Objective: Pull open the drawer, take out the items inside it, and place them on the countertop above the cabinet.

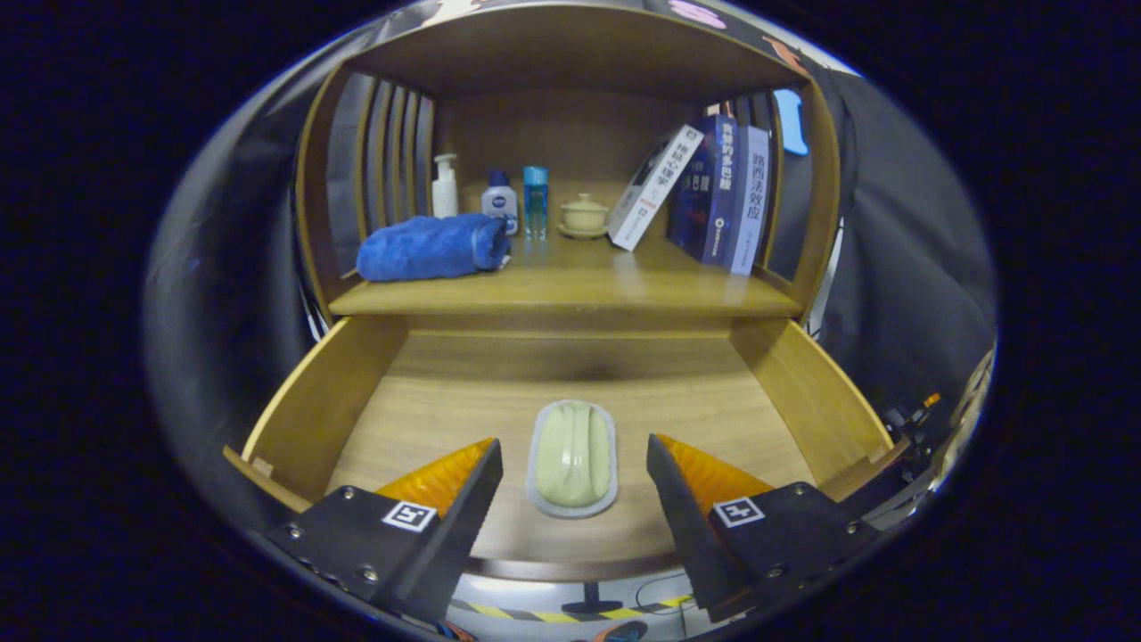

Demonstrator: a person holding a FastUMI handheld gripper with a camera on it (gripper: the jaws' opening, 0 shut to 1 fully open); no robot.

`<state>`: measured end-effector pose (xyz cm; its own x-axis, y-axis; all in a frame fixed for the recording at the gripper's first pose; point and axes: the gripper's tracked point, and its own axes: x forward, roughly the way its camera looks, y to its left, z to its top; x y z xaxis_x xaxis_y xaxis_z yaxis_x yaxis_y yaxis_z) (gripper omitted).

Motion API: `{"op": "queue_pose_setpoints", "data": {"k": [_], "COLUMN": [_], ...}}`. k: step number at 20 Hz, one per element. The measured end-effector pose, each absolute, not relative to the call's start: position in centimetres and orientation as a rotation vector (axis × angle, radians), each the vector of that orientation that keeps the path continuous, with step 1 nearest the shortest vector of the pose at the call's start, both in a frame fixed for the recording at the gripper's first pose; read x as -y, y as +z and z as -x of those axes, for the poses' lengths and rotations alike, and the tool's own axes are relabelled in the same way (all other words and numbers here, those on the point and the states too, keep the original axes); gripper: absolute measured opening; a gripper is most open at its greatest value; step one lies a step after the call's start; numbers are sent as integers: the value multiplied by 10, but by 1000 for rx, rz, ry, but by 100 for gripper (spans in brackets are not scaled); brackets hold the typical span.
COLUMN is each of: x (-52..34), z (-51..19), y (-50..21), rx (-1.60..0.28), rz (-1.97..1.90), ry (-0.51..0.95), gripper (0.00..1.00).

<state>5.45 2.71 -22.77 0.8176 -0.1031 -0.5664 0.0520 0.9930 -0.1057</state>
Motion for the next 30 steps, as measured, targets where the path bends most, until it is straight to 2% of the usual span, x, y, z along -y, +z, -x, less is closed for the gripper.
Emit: {"op": "queue_pose_setpoints", "data": {"k": [5,7,10,13,16,18,19,21,30], "x": [-22,-19,-18,-19,-16,-20,-21,-26,-35], "z": [-81,-86,-92,-92,-96,-93,-97,-97,-94], "y": [-244,-254,-270,-277,-289,-285,-281,-270,-188], "rx": [-739,-800,-874,-912,-921,-916,-891,-845,-668], "rz": [91,86,102,77,86,34,8,-34,-151], "ry": [-76,-78,-84,-92,-111,-119,-106,-94,-22], "gripper": [97,89,87,63,63,16,16,10,10]}}
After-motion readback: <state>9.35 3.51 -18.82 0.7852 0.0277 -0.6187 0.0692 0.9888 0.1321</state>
